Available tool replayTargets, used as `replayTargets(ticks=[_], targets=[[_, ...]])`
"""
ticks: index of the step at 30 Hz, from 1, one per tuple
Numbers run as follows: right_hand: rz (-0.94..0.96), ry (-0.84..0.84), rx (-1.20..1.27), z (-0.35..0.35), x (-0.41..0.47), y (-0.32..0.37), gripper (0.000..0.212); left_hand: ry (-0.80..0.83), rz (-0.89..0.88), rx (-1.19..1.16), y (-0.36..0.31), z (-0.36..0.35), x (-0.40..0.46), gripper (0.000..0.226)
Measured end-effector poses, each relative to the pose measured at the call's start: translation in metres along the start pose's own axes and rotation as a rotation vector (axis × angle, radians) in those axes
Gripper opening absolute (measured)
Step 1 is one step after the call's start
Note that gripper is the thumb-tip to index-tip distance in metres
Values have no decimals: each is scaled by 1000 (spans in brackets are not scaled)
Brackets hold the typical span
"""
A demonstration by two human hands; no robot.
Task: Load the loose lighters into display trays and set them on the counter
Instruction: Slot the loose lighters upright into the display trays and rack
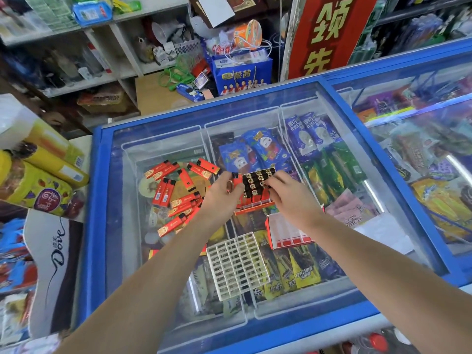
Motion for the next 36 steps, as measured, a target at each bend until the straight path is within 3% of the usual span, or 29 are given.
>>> replayTargets(ticks=[6, 12, 16, 19, 22, 24, 27, 30, 36], targets=[[51, -18, -133, 4, 2, 7, 15, 15, -10, -97, -9, 0, -6, 11], [89, -82, -227, 7, -1, 13, 31, 23, -2, -83, -11, 0, -6, 21], [71, -91, -164, 7, 1, 11, 16, 18, 8, -58, -13, -1, -6, 28], [-45, -221, 124, 25, -1, 4, 20, 37, 39, -108, -14, -4, -4, 28], [-321, -320, 610, 40, 1, -12, 36, 74, 179, -321, -14, -11, 1, 24], [-481, -253, 989, 38, 4, -15, 45, 131, 277, -527, -18, -21, 1, 25], [-522, -103, 1348, 36, 7, -11, 49, 233, 324, -619, -30, -36, -4, 21], [-485, -46, 1484, 36, 6, -13, 43, 270, 280, -592, -42, -43, -8, 18], [-456, -38, 1434, 38, -5, -27, 25, 299, 190, -556, -55, -50, -9, 14]])
Point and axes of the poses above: each hand's wrist, its own x-axis towards the middle knuckle, its own z-axis out of the back of the hand, y = z × x, the point moved 7 cm from there along x, towards the middle knuckle, and after that the axes turned 7 degrees about z, right-handed, at the moved point
